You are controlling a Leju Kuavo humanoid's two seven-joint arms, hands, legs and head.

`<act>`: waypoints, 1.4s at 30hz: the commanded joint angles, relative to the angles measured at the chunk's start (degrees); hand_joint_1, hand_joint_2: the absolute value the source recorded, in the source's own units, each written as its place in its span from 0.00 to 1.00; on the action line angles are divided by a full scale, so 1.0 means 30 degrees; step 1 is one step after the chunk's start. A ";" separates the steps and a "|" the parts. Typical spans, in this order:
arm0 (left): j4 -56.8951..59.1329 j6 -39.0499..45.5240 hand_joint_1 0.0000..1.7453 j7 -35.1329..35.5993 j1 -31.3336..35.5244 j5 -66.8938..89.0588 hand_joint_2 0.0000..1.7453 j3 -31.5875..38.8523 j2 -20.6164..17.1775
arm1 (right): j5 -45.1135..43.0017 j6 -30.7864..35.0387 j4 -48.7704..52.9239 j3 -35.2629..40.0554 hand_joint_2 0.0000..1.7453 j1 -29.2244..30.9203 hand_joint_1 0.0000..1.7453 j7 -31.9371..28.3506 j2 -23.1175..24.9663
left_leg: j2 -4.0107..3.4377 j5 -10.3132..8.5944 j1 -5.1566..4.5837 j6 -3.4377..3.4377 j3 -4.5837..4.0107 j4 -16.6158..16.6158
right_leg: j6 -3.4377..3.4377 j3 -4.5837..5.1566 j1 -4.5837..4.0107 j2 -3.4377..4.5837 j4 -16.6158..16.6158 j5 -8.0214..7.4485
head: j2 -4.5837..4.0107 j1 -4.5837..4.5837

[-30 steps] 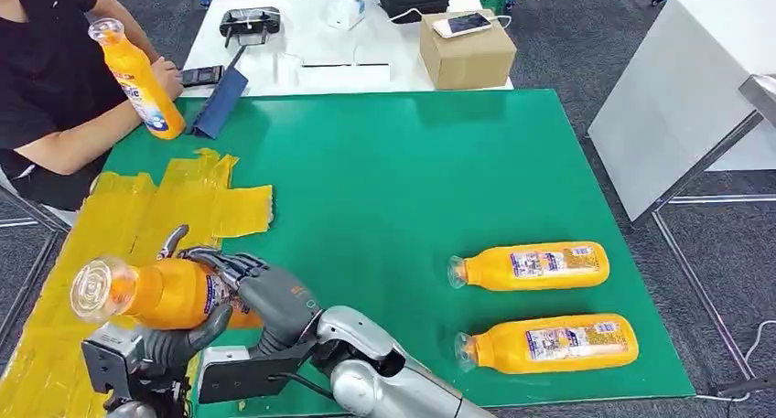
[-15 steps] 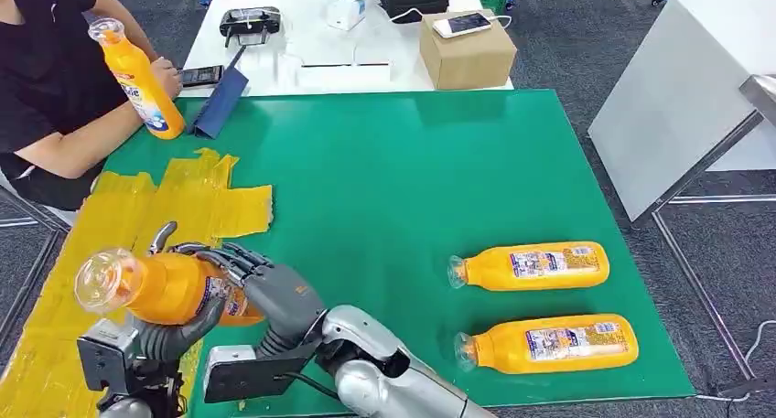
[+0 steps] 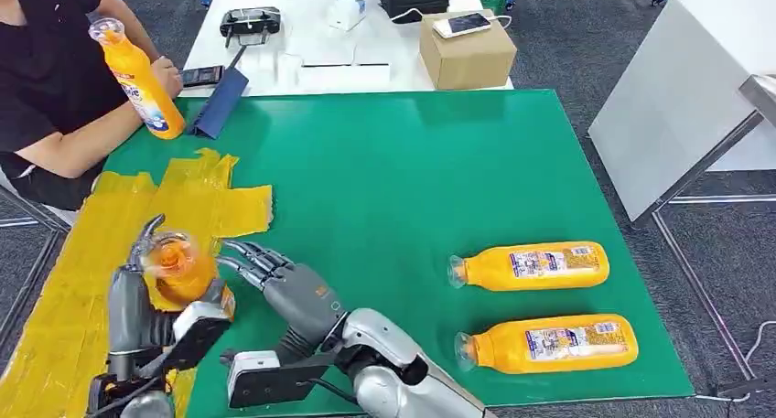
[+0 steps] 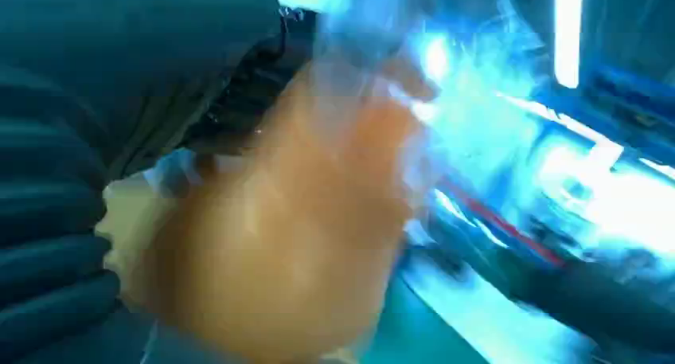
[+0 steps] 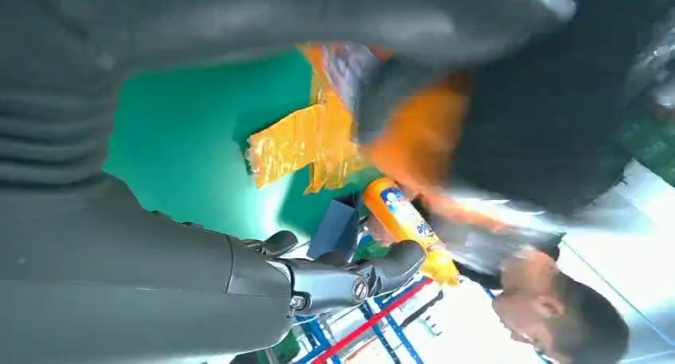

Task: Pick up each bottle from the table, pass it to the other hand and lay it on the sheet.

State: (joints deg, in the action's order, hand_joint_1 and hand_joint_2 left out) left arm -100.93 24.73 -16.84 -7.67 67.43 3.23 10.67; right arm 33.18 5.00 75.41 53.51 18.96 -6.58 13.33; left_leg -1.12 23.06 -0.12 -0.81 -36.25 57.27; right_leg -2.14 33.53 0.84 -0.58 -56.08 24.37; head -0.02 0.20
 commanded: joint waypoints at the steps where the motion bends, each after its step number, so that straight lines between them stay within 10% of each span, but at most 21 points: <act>1: 0.9941 0.1546 1.00 0.4712 0.3374 0.7061 1.00 0.1268 -0.2771 | -0.1006 -0.0608 0.0416 0.0203 0.00 0.0995 0.00 -0.0537 -0.1227 | 0.0059 -0.0019 -0.0009 0.0026 0.0115 -0.0072 | 0.0031 -0.0114 0.0013 -0.0026 0.0048 -0.0001 | 0.0000 -0.0007; 4: 1.1532 0.1595 1.00 0.5423 0.3772 0.7523 1.00 0.1172 -0.3427 | -0.1187 -0.0684 0.0573 0.0287 0.00 0.1118 0.00 -0.0550 -0.1333 | 0.0028 -0.0002 0.0006 0.0043 0.0188 -0.0078 | 0.0049 -0.0189 -0.0001 0.0022 0.0058 0.0000 | 0.0000 -0.0007; 6: 1.3995 0.1198 1.00 1.0013 0.4389 0.7523 1.00 -0.3229 -0.6278 | -0.1570 -0.0778 0.0903 0.0437 0.00 0.1336 0.00 -0.0695 -0.1540 | -0.0016 -0.0003 0.0011 0.0025 0.0111 -0.0034 | 0.0025 -0.0108 -0.0016 0.0018 0.0023 -0.0008 | 0.0000 -0.0007; 10: 2.0061 0.1508 1.00 1.2346 0.6240 0.7523 1.00 -0.6718 -0.7178 | -0.2050 -0.0939 0.1706 0.0529 0.00 0.1500 0.00 -0.0824 -0.1958 | -0.0001 -0.0009 0.0009 0.0036 0.0171 -0.0054 | 0.0038 -0.0146 -0.0012 -0.0017 0.0031 0.0003 | 0.0000 0.0000; 29: 2.2432 0.1487 1.00 1.0631 0.6687 0.7523 1.00 -0.5941 -0.6500 | -0.2148 -0.0944 0.2171 0.0514 0.00 0.1443 0.00 -0.0792 -0.2282 | 0.0021 0.0234 0.0015 0.0066 0.0606 -0.0074 | 0.0093 -0.0466 -0.0024 0.0044 0.0030 0.0321 | 0.0000 0.0000; 42: 2.1894 0.1458 1.00 1.5362 0.6939 0.7523 1.00 -0.9579 -0.7524 | -0.1505 -0.0587 0.2185 0.0684 0.00 0.0520 0.00 -0.0773 -0.2458 | 0.0057 0.0293 0.0014 0.0123 0.0956 -0.0051 | 0.0103 -0.0960 -0.0018 0.0000 -0.0004 0.0294 | 0.0000 -0.0015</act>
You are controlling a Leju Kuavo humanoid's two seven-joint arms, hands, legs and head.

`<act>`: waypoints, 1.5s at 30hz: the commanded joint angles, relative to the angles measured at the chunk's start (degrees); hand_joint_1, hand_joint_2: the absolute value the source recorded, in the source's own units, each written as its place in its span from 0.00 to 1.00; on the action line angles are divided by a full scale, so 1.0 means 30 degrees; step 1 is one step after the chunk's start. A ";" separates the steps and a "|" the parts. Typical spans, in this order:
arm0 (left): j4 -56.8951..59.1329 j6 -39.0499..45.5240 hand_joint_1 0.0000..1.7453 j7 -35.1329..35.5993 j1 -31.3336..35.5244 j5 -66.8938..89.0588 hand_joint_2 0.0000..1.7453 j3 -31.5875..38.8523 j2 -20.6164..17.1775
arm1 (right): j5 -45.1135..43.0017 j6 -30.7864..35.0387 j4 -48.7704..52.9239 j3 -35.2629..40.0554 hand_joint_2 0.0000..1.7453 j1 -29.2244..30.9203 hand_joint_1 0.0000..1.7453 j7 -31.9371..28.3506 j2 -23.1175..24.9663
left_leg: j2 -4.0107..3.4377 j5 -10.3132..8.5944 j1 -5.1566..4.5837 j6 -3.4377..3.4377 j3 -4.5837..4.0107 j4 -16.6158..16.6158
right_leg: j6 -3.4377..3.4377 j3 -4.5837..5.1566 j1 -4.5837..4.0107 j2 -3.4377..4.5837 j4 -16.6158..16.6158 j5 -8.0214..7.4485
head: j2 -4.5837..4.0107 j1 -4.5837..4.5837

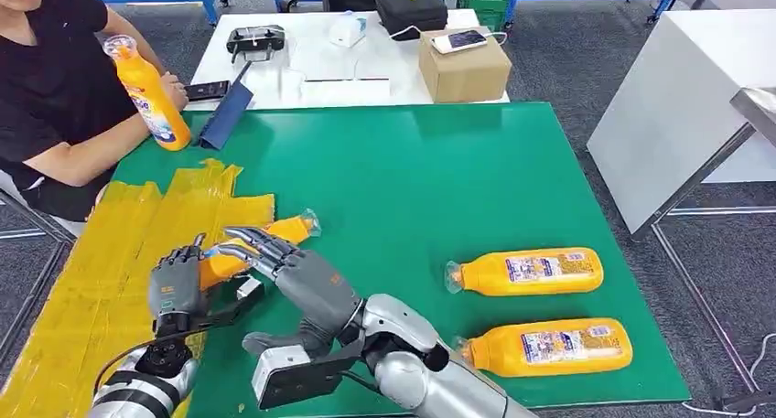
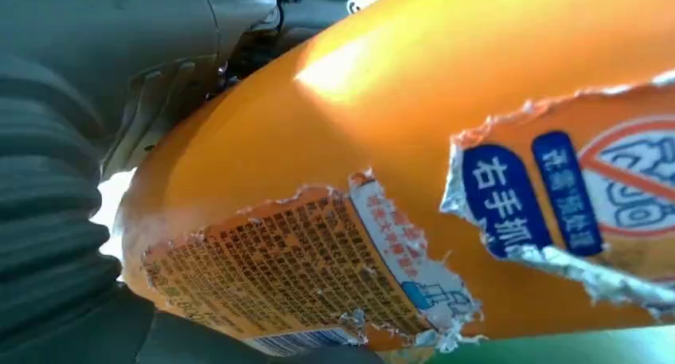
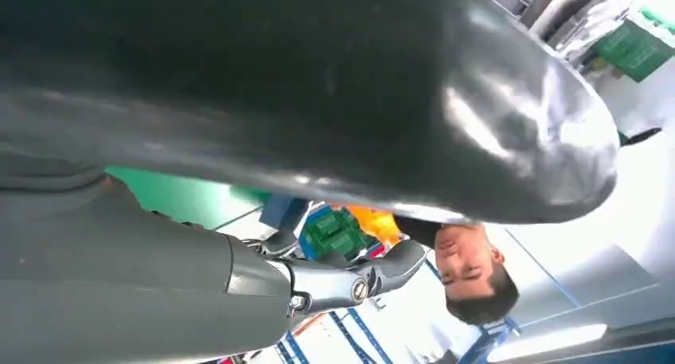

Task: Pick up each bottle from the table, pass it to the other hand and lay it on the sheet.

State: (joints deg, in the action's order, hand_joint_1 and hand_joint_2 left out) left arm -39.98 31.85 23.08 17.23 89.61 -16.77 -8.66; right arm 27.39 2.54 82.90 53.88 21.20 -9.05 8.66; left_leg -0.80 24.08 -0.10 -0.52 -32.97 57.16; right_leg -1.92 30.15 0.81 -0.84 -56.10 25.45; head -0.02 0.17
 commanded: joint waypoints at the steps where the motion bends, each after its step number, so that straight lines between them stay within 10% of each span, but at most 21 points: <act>1: 0.1435 -0.0981 1.00 0.2397 -0.1318 0.0129 1.00 -0.3129 -0.1183 | 0.0486 0.0263 -0.0342 0.0580 0.00 -0.0307 0.00 0.0027 -0.0931 | -0.0069 -0.0061 0.0010 0.0028 -0.0159 -0.0037 | 0.0031 0.0197 -0.0012 0.0113 0.0031 -0.0088 | 0.0000 0.0007; 27: 0.1908 -0.3897 1.00 0.1868 0.0744 0.0129 1.00 -0.2767 -0.4140 | 0.0827 0.0245 -0.0641 0.0311 0.00 -0.0383 0.00 -0.0085 -0.0797 | -0.0171 0.0037 0.0090 0.0105 -0.0122 0.0002 | 0.0052 0.0173 -0.0072 0.0161 -0.0021 -0.0029 | 0.0000 0.0007; 28: 0.1907 -0.3846 0.75 0.1839 0.0682 0.0129 1.00 -0.2723 -0.4123 | 0.0827 0.0247 -0.0631 0.0316 0.00 -0.0412 0.00 -0.0085 -0.0817 | -0.0203 -0.0014 0.0099 0.0121 -0.0223 -0.0015 | 0.0070 0.0292 -0.0084 0.0208 -0.0017 -0.0091 | 0.0000 0.0015; 29: 0.1708 -0.3686 0.00 0.2396 0.0646 0.0129 1.00 -0.3400 -0.4325 | 0.0829 0.0261 -0.0624 0.0306 0.00 -0.0464 0.00 -0.0087 -0.0838 | -0.0196 0.0009 0.0101 0.0137 -0.0191 -0.0021 | 0.0083 0.0263 -0.0087 0.0192 -0.0031 -0.0065 | 0.0000 0.0015; 31: 0.1393 -0.3945 0.00 0.2134 0.0511 0.0129 1.00 -0.3522 -0.4220 | 0.0830 0.0261 -0.0685 0.0274 0.00 -0.0522 0.00 -0.0093 -0.0853 | -0.0240 0.0038 0.0106 0.0182 -0.0181 -0.0068 | 0.0130 0.0292 -0.0087 0.0239 -0.0025 -0.0104 | 0.0000 0.0015; 32: 0.1176 -0.3986 0.00 0.2217 0.0448 0.0129 0.00 -0.3815 -0.4284 | 0.0827 0.0275 -0.0700 0.0251 0.00 -0.0532 0.00 -0.0099 -0.0869 | -0.0281 0.0079 0.0114 0.0180 -0.0107 -0.0065 | 0.0154 0.0222 -0.0089 0.0248 -0.0036 -0.0077 | 0.0000 0.0015; 45: 0.0905 -0.3702 0.00 0.3295 0.0763 0.0129 0.00 -0.4920 -0.4977 | 0.0832 0.0278 -0.0697 0.0192 0.00 -0.0620 0.00 -0.0111 -0.0972 | -0.0329 -0.0089 0.0198 0.0277 -0.0083 -0.0232 | 0.0271 0.0325 -0.0116 0.0329 0.0002 -0.0155 | 0.0000 0.0000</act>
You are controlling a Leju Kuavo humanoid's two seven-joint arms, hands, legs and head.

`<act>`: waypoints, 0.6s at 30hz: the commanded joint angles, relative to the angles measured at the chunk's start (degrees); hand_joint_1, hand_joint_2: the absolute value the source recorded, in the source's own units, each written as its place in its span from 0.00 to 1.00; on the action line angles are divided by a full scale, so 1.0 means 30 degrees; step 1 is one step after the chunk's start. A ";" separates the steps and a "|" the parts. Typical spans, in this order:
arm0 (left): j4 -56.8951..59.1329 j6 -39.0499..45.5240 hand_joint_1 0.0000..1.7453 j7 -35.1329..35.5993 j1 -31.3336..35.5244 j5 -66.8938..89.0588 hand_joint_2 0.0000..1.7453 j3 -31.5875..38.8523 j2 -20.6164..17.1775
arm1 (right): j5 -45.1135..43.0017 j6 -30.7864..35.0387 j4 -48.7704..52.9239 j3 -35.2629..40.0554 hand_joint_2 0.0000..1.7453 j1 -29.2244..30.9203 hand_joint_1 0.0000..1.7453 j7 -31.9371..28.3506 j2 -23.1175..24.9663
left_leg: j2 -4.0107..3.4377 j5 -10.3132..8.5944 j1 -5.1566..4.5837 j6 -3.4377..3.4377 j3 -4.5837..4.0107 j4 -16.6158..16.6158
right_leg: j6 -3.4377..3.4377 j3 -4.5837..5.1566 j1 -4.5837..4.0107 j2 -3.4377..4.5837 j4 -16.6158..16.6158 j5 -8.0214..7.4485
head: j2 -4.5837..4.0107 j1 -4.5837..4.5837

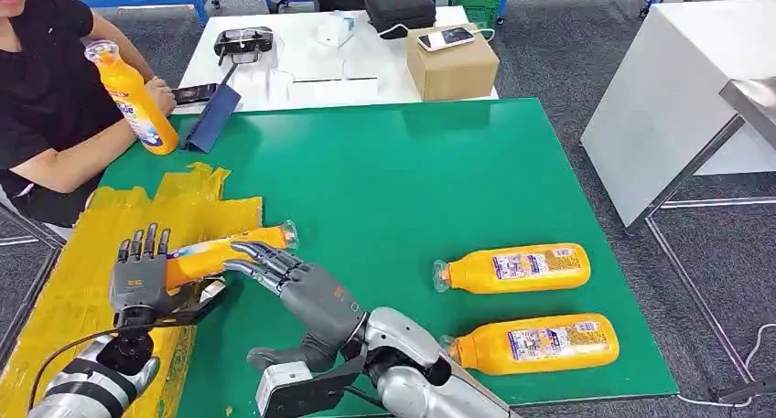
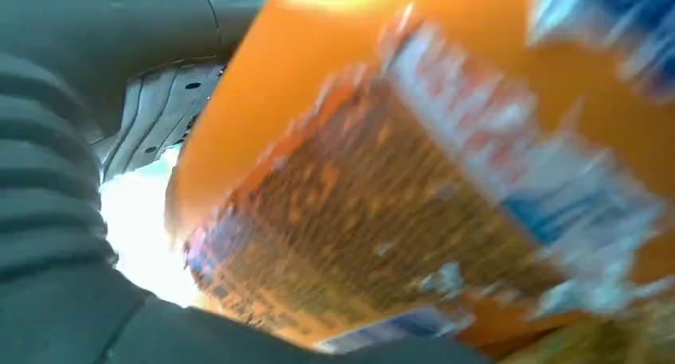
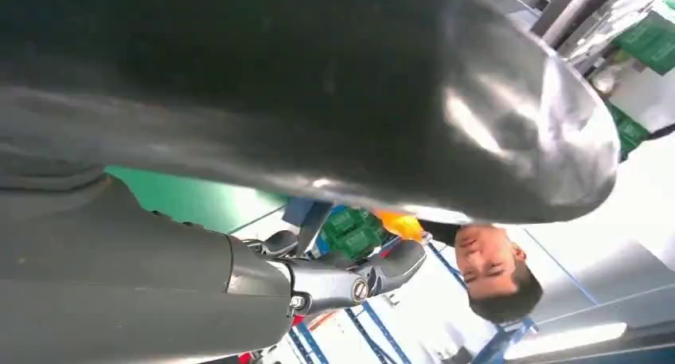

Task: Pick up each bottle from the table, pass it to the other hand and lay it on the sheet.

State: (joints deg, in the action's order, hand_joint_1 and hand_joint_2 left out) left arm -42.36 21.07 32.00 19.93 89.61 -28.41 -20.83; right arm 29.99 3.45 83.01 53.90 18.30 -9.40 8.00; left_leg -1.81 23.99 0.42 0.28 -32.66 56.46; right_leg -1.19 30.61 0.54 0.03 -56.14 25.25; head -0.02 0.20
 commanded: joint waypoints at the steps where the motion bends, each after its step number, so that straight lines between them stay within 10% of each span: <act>1: 0.1707 0.0049 0.00 0.0614 -0.0077 0.0129 0.00 -0.1320 -0.1049 | -0.0034 -0.0033 -0.0745 0.0188 0.00 0.0347 0.00 -0.0001 -0.0753 | 0.0006 -0.0053 0.0022 0.0007 -0.0162 0.0003 | 0.0023 0.0162 -0.0025 0.0039 0.0012 -0.0074 | 0.0000 0.0000; 7: 0.0171 0.2286 0.00 0.2171 -0.0530 0.0129 0.00 -0.1323 -0.2136 | -0.0069 -0.0029 -0.0807 0.0241 0.00 0.0310 0.00 -0.0167 -0.0941 | 0.0010 -0.0071 0.0022 0.0039 -0.0223 0.0004 | 0.0018 0.0212 -0.0025 0.0040 0.0019 -0.0051 | 0.0000 0.0000; 11: -0.3091 0.4402 0.00 0.1108 -0.2170 0.0129 0.00 0.2880 -0.2341 | -0.0124 0.0081 -0.0859 0.0222 0.00 0.0236 0.00 -0.0326 -0.1024 | 0.0022 -0.0068 0.0006 0.0045 -0.0300 0.0013 | 0.0018 0.0274 -0.0018 0.0028 0.0010 -0.0041 | 0.0000 0.0000; 15: -0.9191 0.6310 0.00 -1.2002 -0.4635 -0.4627 0.00 1.6420 0.3208 | -0.0098 0.0361 -0.0859 0.0111 0.00 -0.0034 0.00 -0.0572 -0.1144 | 0.0079 -0.0092 -0.0014 -0.0002 -0.0383 0.0021 | -0.0003 0.0351 0.0002 -0.0033 0.0019 -0.0021 | 0.0000 0.0000; 18: -0.9783 0.6310 0.00 -1.3607 -0.4507 -0.5526 0.00 1.7825 0.3989 | -0.0091 0.0367 -0.0861 0.0098 0.00 -0.0062 0.00 -0.0582 -0.1122 | 0.0160 -0.0116 -0.0050 -0.0019 -0.0480 0.0044 | -0.0021 0.0468 0.0047 -0.0127 0.0020 -0.0012 | 0.0000 -0.0015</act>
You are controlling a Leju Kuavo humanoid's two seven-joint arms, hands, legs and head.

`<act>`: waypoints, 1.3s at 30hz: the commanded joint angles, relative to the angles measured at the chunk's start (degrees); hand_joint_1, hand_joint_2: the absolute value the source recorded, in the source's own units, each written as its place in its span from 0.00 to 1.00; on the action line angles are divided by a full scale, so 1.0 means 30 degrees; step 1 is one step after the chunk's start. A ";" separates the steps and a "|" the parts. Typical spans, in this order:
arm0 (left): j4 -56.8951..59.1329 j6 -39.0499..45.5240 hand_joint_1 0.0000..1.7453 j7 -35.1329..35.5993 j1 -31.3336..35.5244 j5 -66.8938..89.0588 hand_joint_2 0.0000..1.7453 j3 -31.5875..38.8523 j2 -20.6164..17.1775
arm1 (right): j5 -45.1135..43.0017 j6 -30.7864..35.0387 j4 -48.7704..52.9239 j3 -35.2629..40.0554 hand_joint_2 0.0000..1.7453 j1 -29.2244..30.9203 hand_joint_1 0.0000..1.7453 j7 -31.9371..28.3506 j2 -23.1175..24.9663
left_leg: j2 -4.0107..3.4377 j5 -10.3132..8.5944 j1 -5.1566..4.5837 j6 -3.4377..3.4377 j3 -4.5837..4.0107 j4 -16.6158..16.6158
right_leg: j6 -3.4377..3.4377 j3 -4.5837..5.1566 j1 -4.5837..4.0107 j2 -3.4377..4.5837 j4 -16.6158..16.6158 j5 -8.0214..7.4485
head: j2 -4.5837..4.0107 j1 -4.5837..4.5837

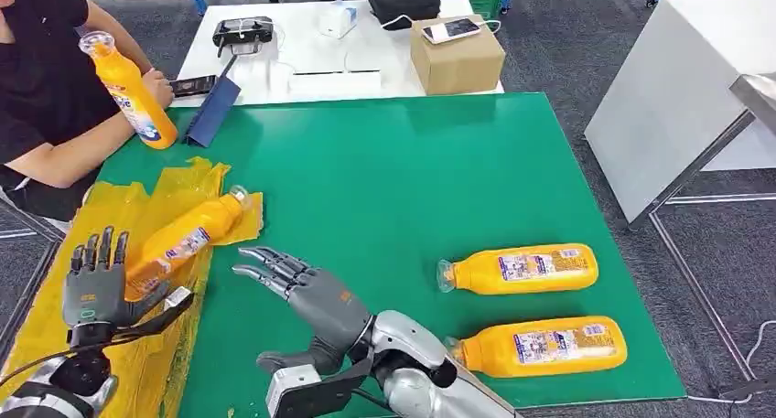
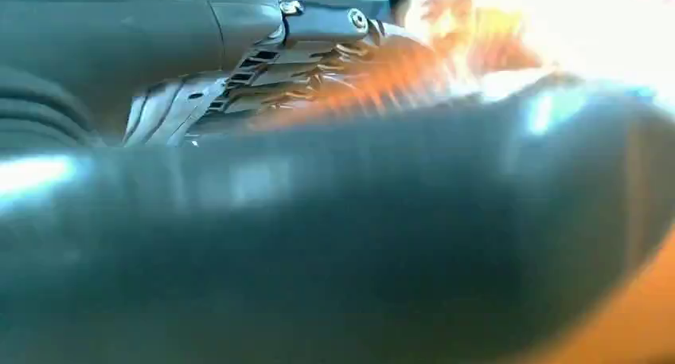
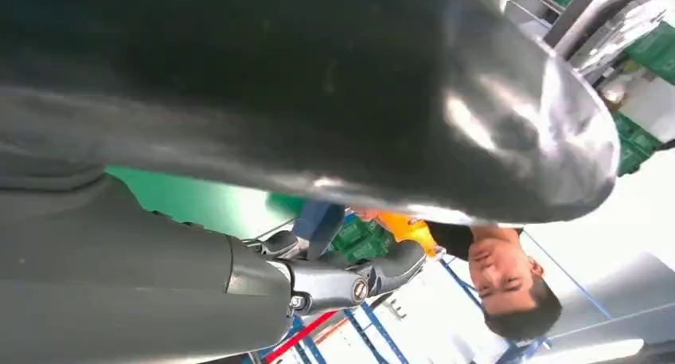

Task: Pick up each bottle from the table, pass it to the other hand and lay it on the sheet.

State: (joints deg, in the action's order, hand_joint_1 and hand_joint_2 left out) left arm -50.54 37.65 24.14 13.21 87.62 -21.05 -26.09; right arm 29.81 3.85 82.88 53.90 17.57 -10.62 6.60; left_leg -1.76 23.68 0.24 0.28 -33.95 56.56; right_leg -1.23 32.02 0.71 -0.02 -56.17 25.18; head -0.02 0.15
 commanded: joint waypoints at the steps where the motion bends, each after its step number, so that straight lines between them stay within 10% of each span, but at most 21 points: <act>1: -0.7725 0.0783 0.00 -1.2825 -0.2087 -0.6700 0.00 1.6531 0.6375 | -0.0033 0.0235 -0.0850 0.0087 0.00 0.0152 0.00 -0.0184 -0.0622 | 0.0150 0.0009 0.0027 -0.0025 -0.0063 0.0052 | -0.0006 0.0053 -0.0026 -0.0106 0.0023 0.0022 | 0.0000 0.0029; 12: -1.1324 -0.4578 0.00 -2.0293 -0.2405 -1.8894 0.00 1.9746 0.8546 | 0.0394 0.0492 -0.0756 -0.0213 0.00 -0.0006 0.00 -0.0294 -0.0596 | 0.0064 0.0024 -0.0005 -0.0028 -0.0189 0.0041 | -0.0043 0.0081 -0.0005 -0.0023 0.0043 -0.0027 | 0.0000 0.0022; 15: -1.0070 -1.5245 0.00 -1.8272 -0.1687 -2.7382 0.00 2.0286 0.8621 | 0.0822 0.1106 0.0437 -0.1367 0.00 -0.0743 0.00 -0.0360 -0.0961 | 0.0117 0.0014 -0.0011 -0.0028 -0.0192 0.0034 | -0.0041 0.0073 0.0001 -0.0059 0.0043 -0.0025 | 0.0000 0.0022; 19: -1.0676 -2.0854 0.00 -1.6952 -0.3440 -3.2054 0.00 1.9648 0.9320 | 0.0761 0.1589 0.1801 -0.2970 0.00 -0.1728 0.00 -0.0738 -0.1713 | 0.0113 -0.0006 -0.0024 -0.0036 -0.0214 0.0024 | -0.0048 0.0101 0.0016 -0.0085 0.0045 -0.0032 | 0.0000 0.0014; 24: -1.2408 -2.0892 0.00 -1.6910 -0.5162 -3.1972 0.00 1.9098 1.0315 | 0.0804 0.1406 0.2493 -0.4274 0.00 -0.2669 0.00 -0.1244 -0.2195 | 0.0137 0.0052 -0.0034 -0.0059 -0.0143 0.0036 | -0.0057 -0.0007 0.0020 -0.0059 0.0074 -0.0005 | 0.0000 0.0007; 27: -1.6508 -2.2672 0.00 -1.6817 -0.8107 -3.1333 0.00 1.6505 1.3367 | 0.0351 0.1705 0.4908 -0.6525 0.00 -0.5687 0.00 -0.2203 -0.3693 | 0.0212 0.0037 -0.0049 -0.0067 -0.0201 0.0051 | -0.0070 0.0031 0.0026 -0.0152 0.0083 -0.0001 | 0.0000 0.0022; 28: -1.7544 -2.2547 0.00 -1.7054 -0.9100 -3.0900 0.00 1.5553 1.4174 | 0.0807 0.2140 0.6181 -0.7264 1.00 -0.7055 0.00 -0.2605 -0.4281 | 0.0222 0.0031 -0.0070 -0.0084 -0.0220 0.0049 | -0.0082 0.0053 0.0058 -0.0170 0.0090 -0.0001 | 0.0000 0.0000; 29: -1.8334 -2.2215 0.00 -1.7652 -0.9971 -3.0058 1.00 1.4546 1.4623 | 0.1194 0.2265 0.7388 -0.8096 1.00 -0.8412 0.00 -0.2738 -0.4762 | 0.0277 0.0064 -0.0054 -0.0106 -0.0199 0.0068 | -0.0085 0.0004 0.0044 -0.0213 0.0103 0.0024 | 0.0000 -0.0014; 39: -1.9144 -2.0881 0.00 -1.8320 -1.1478 -2.9361 1.00 1.1724 1.4243 | 0.0322 0.2110 1.2143 -1.2403 1.00 -1.3990 0.00 -0.2920 -0.7963 | 0.0371 0.0270 -0.0192 -0.0343 -0.0236 0.0201 | -0.0257 -0.0048 0.0166 -0.0292 0.0071 0.0161 | 0.0000 0.0000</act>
State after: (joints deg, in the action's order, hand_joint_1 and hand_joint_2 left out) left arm -105.52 -25.77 -30.75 -19.16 -0.55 19.81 15.15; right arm 31.85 11.17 110.67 25.54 -16.06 -19.06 -10.62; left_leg -1.06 24.36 -0.49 -0.85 -34.84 56.98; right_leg -2.12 32.21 1.35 -0.64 -55.93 25.49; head -0.02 0.15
